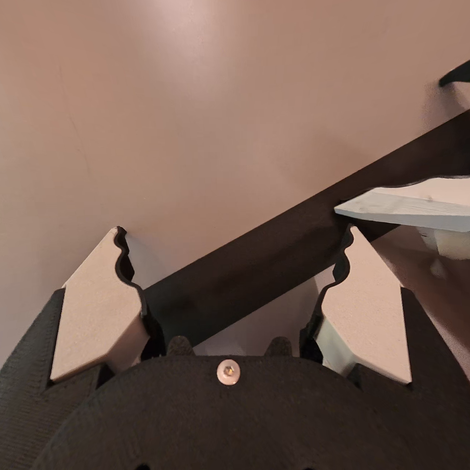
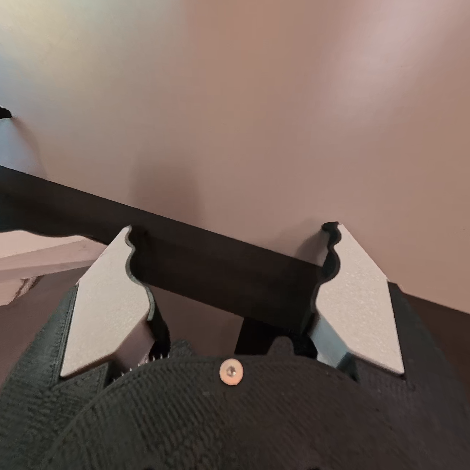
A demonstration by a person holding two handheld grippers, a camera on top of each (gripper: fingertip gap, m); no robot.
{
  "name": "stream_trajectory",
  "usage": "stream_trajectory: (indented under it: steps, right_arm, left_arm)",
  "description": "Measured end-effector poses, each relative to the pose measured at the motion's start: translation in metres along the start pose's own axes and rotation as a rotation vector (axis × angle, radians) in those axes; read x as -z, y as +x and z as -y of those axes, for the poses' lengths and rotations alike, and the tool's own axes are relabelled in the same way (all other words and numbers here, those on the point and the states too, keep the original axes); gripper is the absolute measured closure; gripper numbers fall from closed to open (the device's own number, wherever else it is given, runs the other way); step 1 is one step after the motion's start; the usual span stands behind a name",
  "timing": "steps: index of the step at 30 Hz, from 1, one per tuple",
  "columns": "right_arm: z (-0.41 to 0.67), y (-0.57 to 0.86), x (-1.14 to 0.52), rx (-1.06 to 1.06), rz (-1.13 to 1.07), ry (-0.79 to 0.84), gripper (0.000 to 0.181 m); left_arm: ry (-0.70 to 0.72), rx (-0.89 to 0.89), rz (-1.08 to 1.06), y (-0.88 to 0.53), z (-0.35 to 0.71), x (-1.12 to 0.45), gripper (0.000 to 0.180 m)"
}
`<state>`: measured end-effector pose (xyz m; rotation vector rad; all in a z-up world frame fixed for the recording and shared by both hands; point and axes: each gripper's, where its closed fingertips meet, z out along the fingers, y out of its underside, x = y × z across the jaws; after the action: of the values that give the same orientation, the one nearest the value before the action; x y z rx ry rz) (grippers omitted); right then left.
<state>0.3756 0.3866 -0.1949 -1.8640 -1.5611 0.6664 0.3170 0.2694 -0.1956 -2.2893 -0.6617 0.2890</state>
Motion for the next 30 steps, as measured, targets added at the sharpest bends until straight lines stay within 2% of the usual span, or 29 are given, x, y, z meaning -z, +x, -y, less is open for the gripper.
stream_trajectory:
  steps: [3, 6, 8, 10, 11, 13, 14, 17, 19, 21, 23, 25, 27, 28, 30]
  right_arm:
    - [0.001, 0.001, 0.0, -0.002, 0.004, -0.002, 0.035]
    - [0.0, -0.001, -0.001, -0.007, 0.0, -0.03, 0.035]
    - [0.005, -0.008, 0.01, -0.019, 0.047, -0.086, 0.045]
    - [0.026, -0.004, 0.044, -0.01, 0.035, 0.016, 0.047]
    - [0.038, 0.004, 0.07, -0.017, 0.007, 0.085, 0.049]
    - [0.047, 0.025, 0.124, -0.048, -0.041, 0.168, 0.049]
    - [0.041, 0.04, 0.151, -0.052, -0.084, 0.167, 0.048]
    - [0.013, 0.088, 0.229, -0.053, -0.218, 0.16, 0.046]
    - [-0.005, 0.116, 0.274, -0.036, -0.314, 0.172, 0.046]
    - [-0.02, 0.135, 0.306, -0.046, -0.366, 0.189, 0.046]
    - [-0.031, 0.143, 0.319, -0.05, -0.358, 0.216, 0.046]
    - [-0.044, 0.145, 0.315, -0.028, -0.313, 0.215, 0.043]
    - [-0.064, 0.147, 0.299, -0.03, -0.246, 0.134, 0.04]
    - [-0.07, 0.148, 0.294, -0.028, -0.219, 0.117, 0.04]
    - [-0.071, 0.161, 0.295, 0.013, -0.246, 0.151, 0.046]
  left_arm:
    - [-0.006, -0.005, -0.005, 0.0, 0.0, -0.001, 0.021]
    - [-0.079, -0.026, -0.043, -0.002, -0.006, 0.003, 0.021]
    - [-0.148, -0.057, -0.08, -0.005, -0.009, 0.006, 0.023]
    - [-0.224, -0.052, -0.124, -0.011, -0.007, 0.009, 0.037]
    - [-0.231, -0.02, -0.179, -0.009, -0.002, 0.014, 0.054]
    - [-0.175, 0.119, -0.343, 0.002, 0.014, 0.025, 0.053]
    - [-0.136, 0.205, -0.453, 0.011, 0.023, 0.032, 0.06]
    - [-0.003, 0.348, -0.71, 0.035, 0.058, 0.066, 0.058]
    - [0.129, 0.306, -0.781, 0.055, 0.086, 0.095, 0.06]
    - [0.265, 0.185, -0.815, 0.084, 0.114, 0.132, 0.059]
    - [0.464, 0.045, -0.808, 0.116, 0.146, 0.171, 0.043]
    - [0.651, -0.059, -0.771, 0.149, 0.164, 0.197, 0.044]
    - [0.781, -0.098, -0.76, 0.184, 0.168, 0.204, 0.047]
    - [0.734, -0.122, -0.787, 0.207, 0.16, 0.195, 0.049]
    - [0.543, -0.163, -0.836, 0.25, 0.136, 0.167, 0.066]
